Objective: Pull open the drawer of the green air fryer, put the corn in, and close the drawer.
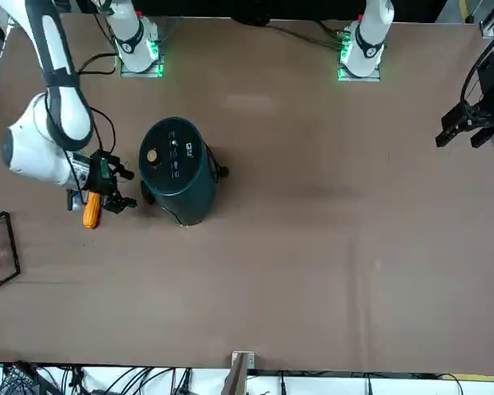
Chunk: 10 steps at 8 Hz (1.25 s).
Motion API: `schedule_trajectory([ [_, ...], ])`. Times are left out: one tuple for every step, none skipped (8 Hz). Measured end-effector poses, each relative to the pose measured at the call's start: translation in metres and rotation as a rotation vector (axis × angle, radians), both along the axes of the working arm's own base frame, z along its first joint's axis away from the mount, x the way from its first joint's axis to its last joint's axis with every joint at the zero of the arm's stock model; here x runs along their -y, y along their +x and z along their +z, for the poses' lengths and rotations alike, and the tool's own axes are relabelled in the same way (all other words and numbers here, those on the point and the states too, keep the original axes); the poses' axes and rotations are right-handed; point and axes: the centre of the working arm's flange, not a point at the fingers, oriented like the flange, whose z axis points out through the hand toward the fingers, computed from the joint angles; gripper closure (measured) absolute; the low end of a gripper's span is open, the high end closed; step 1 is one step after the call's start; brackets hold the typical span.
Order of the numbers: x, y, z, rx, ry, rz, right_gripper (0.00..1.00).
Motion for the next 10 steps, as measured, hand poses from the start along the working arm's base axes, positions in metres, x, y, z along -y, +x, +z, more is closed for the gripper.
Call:
schedule_trajectory([
  [-0.004,-0.003,-0.004,-0.001,-0.003,0.004,0.00],
  [-0.010,-0.005,-0.006,-0.002,-0.006,0.012,0.00],
  [-0.015,-0.007,-0.008,-0.005,-0.007,0.019,0.00],
  [-0.017,-0.008,-0.010,-0.008,-0.008,0.022,0.00],
  [-0.018,-0.009,-0.012,-0.012,-0.008,0.025,0.00],
  [-0.021,-0.011,-0.014,-0.014,-0.010,0.029,0.00],
  [-0.026,-0.012,-0.016,-0.012,-0.013,0.036,0.00],
  [-0.032,-0.012,-0.016,-0.008,-0.015,0.044,0.01],
  [-0.035,-0.012,-0.016,-0.002,-0.018,0.049,0.03],
  [-0.036,-0.012,-0.017,0.001,-0.020,0.049,0.06],
])
